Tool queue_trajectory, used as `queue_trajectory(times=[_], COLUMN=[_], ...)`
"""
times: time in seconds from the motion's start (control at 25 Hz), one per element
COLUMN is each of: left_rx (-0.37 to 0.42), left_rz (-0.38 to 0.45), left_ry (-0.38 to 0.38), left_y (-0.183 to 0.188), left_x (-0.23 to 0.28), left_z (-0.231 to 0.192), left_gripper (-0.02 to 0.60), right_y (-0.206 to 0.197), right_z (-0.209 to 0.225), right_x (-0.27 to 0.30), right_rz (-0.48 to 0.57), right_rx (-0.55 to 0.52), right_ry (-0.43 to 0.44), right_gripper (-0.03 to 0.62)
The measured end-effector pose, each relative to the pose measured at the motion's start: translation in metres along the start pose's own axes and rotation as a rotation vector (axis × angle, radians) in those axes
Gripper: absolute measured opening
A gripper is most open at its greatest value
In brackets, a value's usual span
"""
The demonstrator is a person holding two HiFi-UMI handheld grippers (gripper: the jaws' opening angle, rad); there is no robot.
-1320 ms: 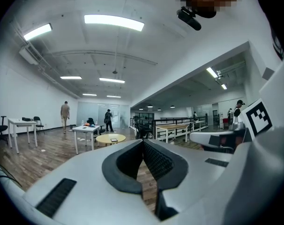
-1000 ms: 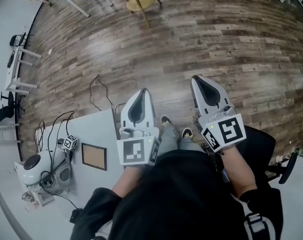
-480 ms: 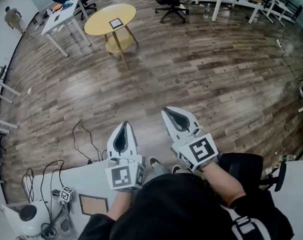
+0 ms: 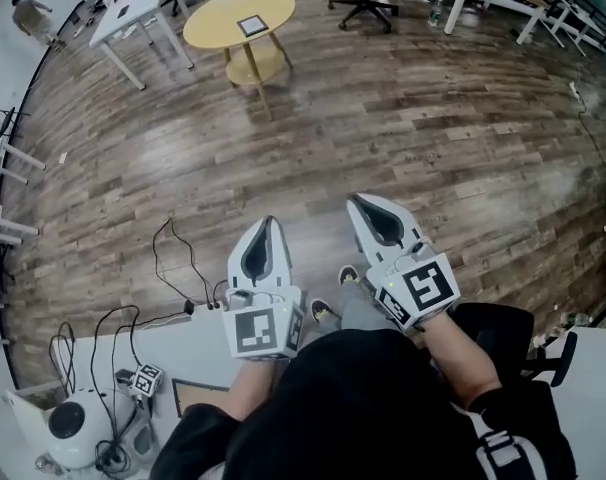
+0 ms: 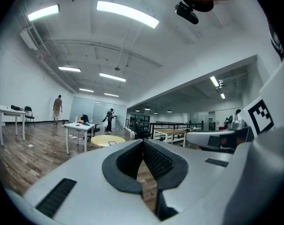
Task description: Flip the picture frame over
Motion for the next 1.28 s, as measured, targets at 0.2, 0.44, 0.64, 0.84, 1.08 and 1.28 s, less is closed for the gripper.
queue_trajectory(times=[0.2, 0.44, 0.64, 0.84, 1.08, 1.28], left_rx=[0.006, 0.016, 0.038, 0.062, 0.064, 0.065], left_rz=[-0.022, -0.027, -0.055, -0.066, -0.089, -0.098], left_ry=[0.024, 0.055, 0.066, 0.083, 0.106, 0.097], left_y=[-0.006, 0.002, -0.001, -0.004, -0.006, -0.008], left_x=[0.042, 0.109, 0.154, 0.186, 0.218, 0.254], left_z=[-0.011, -0.005, 0.003, 0.011, -0.002, -0.027], left_gripper=[0.021, 0.021, 0.021, 0.021, 0.021, 0.021], right_y=[-0.014, -0.007, -0.003, -0.014, -0.022, -0.027], right_z=[0.030, 0.093, 0.142, 0.182, 0.205, 0.215], right_x=[0.033, 0.070, 0.090, 0.105, 0.135, 0.178], right_rz=[-0.011, 0.023, 0.059, 0.058, 0.043, 0.026], right_rx=[0.019, 0.034, 0.061, 0.101, 0.128, 0.123], right_ry=[0.007, 0.022, 0.013, -0.003, 0.006, 0.009], right_gripper=[0.020, 0.020, 0.020, 0.020, 0.020, 0.020])
Point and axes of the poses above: the fingertips, and each gripper's own axes: x forward along the fingers, z to its right, y out of its top, the point moved 2 cm from there along -x, backward along the fingers, and after that the axes turned 7 degrees about y, right-handed, at the moved point
